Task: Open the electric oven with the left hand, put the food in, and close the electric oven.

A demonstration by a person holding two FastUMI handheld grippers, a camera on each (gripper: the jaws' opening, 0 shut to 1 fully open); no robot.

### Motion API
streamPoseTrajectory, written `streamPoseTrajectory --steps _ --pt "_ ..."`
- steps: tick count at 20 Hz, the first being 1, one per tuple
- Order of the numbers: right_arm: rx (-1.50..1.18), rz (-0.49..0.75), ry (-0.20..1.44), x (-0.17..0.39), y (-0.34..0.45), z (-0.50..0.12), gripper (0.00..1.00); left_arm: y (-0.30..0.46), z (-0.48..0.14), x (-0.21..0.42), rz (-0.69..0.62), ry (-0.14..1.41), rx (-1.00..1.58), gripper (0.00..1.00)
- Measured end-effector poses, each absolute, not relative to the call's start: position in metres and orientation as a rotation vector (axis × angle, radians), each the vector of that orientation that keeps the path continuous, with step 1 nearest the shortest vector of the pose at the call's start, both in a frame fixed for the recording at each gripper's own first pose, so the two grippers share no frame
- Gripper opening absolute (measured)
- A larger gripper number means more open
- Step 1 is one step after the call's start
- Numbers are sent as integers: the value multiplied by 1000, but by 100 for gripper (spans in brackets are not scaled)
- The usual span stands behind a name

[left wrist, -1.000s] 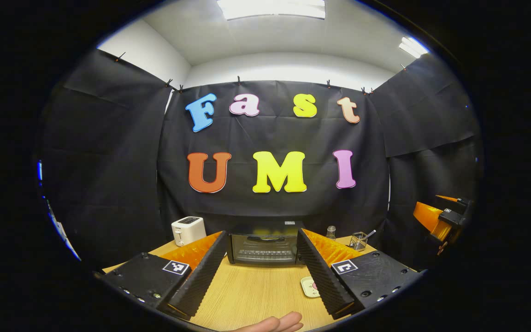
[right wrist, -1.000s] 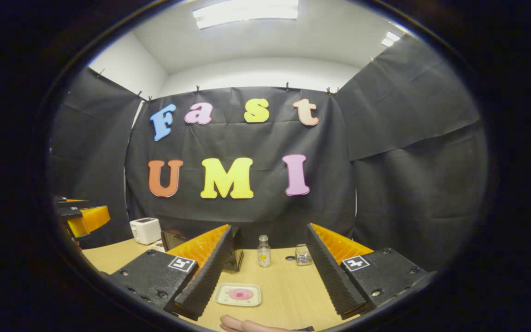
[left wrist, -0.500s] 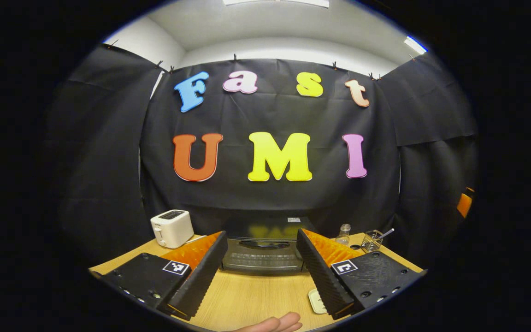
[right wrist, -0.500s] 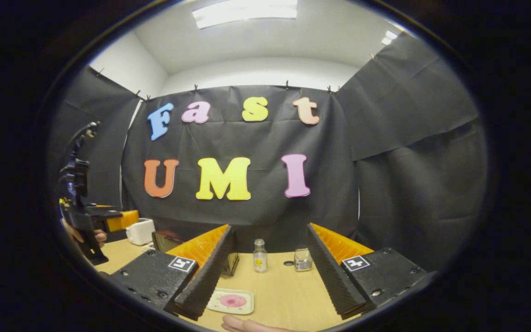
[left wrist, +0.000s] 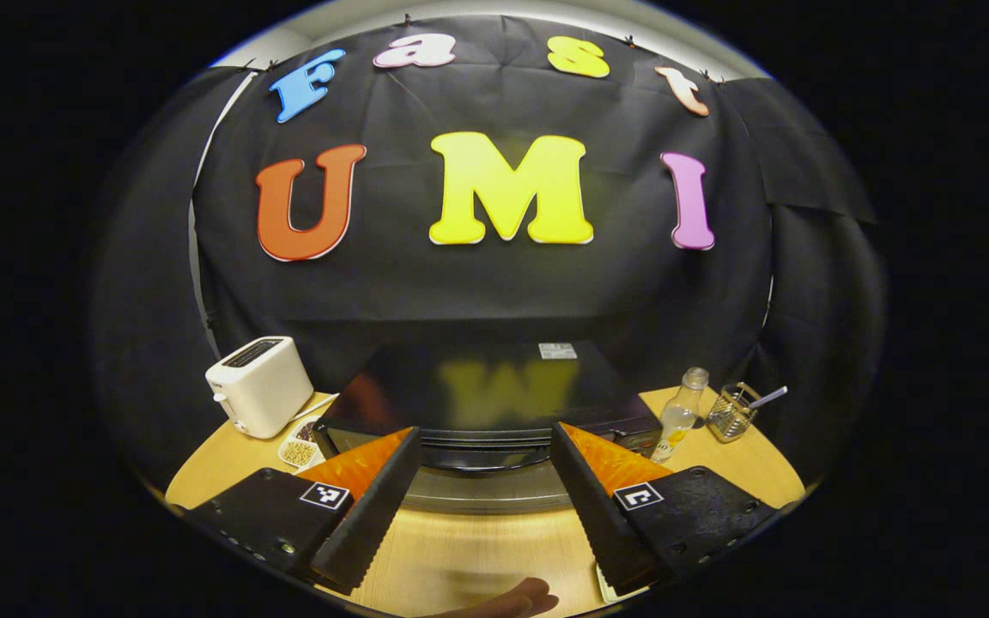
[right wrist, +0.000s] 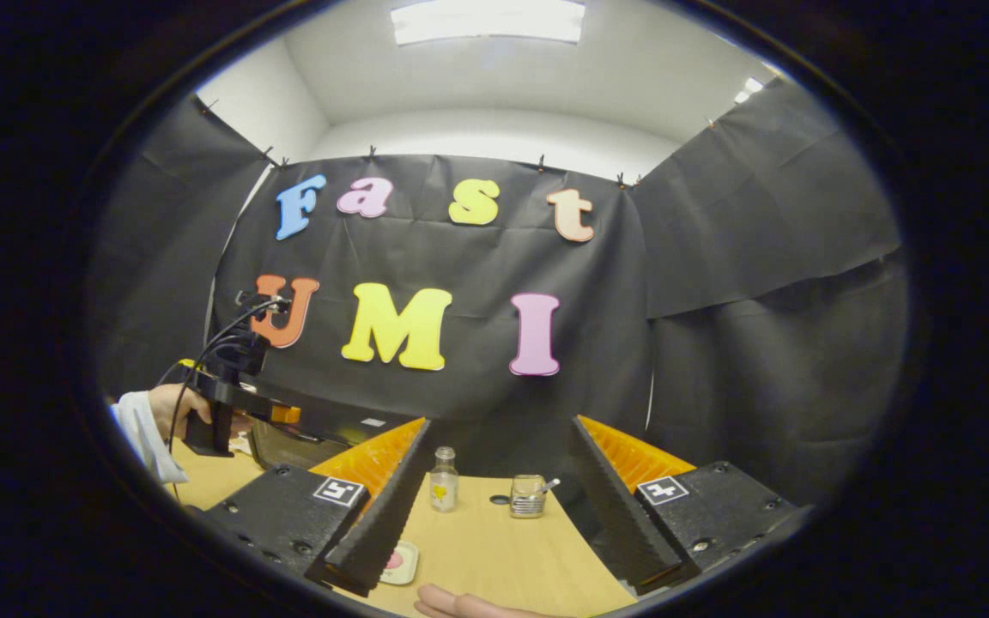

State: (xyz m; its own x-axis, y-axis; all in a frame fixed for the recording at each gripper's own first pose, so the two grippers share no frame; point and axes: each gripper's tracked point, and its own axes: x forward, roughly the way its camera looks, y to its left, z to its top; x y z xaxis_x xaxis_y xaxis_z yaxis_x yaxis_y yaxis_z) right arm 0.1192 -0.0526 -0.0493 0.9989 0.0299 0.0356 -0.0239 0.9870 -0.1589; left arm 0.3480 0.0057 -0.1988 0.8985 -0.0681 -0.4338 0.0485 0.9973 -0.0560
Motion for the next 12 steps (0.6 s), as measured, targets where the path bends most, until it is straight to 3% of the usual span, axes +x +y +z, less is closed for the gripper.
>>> streamPoseTrajectory --steps 3,6,12 --pt "-154 21 -20 127 -63 -58 100 6 -219 365 -61 501 -67 96" --pt "-141 9 -1 135 -72 -64 96 13 -227 375 -36 513 -29 96" --pt "-130 7 21 139 -72 -72 100 9 -230 377 -101 539 -43 96"
